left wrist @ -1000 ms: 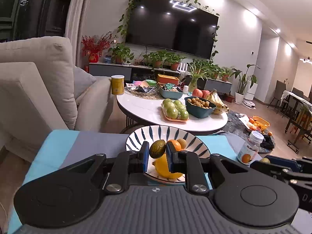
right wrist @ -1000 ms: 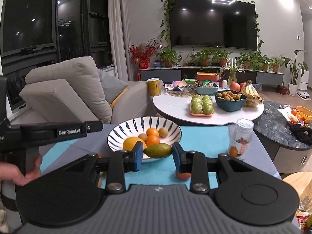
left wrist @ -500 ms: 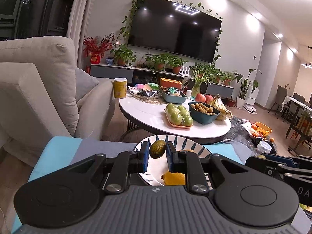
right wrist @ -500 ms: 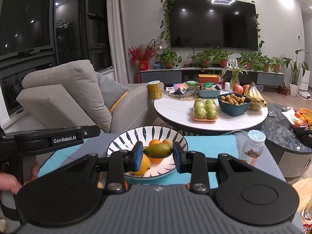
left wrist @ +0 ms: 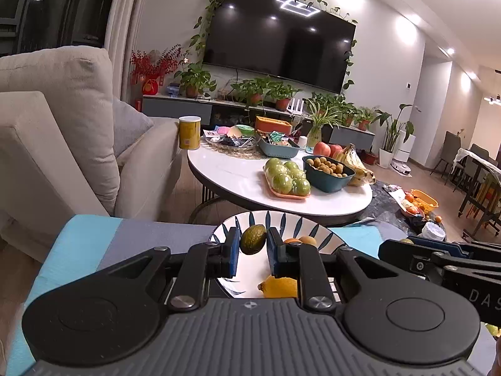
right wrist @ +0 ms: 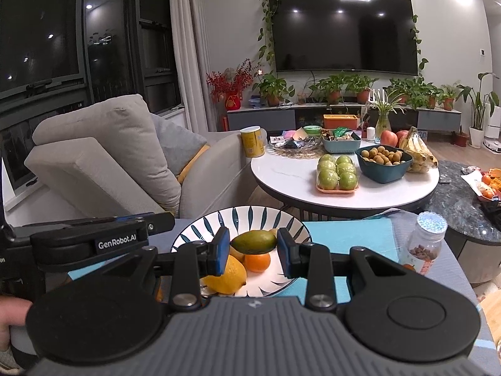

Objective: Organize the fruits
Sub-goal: 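Carry both green fruits over the striped bowl and open both tools to release them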

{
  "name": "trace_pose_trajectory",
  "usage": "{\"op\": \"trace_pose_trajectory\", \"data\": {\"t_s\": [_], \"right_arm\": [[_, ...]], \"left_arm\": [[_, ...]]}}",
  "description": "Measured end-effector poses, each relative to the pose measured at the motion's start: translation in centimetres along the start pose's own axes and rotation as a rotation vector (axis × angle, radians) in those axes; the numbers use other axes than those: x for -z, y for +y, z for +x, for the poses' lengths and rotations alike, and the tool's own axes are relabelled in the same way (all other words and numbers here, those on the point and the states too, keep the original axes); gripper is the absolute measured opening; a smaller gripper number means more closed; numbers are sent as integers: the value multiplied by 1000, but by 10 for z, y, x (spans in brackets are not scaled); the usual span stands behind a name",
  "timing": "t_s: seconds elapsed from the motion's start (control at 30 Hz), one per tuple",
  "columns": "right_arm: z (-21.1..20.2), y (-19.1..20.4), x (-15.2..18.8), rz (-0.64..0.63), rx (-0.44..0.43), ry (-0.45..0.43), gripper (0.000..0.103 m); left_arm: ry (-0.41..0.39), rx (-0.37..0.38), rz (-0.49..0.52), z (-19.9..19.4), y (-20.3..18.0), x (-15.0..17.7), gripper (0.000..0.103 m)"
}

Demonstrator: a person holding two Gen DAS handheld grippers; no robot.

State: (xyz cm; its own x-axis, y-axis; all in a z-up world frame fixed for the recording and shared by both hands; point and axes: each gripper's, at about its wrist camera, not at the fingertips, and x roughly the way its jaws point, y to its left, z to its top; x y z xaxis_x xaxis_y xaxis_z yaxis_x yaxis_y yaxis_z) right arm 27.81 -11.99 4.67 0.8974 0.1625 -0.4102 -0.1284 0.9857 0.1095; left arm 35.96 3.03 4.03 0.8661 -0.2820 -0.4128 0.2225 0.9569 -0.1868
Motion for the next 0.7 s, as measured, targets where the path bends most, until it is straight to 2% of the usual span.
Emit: {"op": "trace_pose_trajectory", "data": {"t_s": [0.3,0.43,0.7], "right_arm": [[20,-3,2,23,-19,33,61],[32,-9,7,88,-39,71,61],[38,-8,15,79,-26,91,61]], "left_arm": [[36,8,-28,18,4,7,17],[62,14,-48,28,8,12,17],[88,11,-41,38,10,20,18]]}}
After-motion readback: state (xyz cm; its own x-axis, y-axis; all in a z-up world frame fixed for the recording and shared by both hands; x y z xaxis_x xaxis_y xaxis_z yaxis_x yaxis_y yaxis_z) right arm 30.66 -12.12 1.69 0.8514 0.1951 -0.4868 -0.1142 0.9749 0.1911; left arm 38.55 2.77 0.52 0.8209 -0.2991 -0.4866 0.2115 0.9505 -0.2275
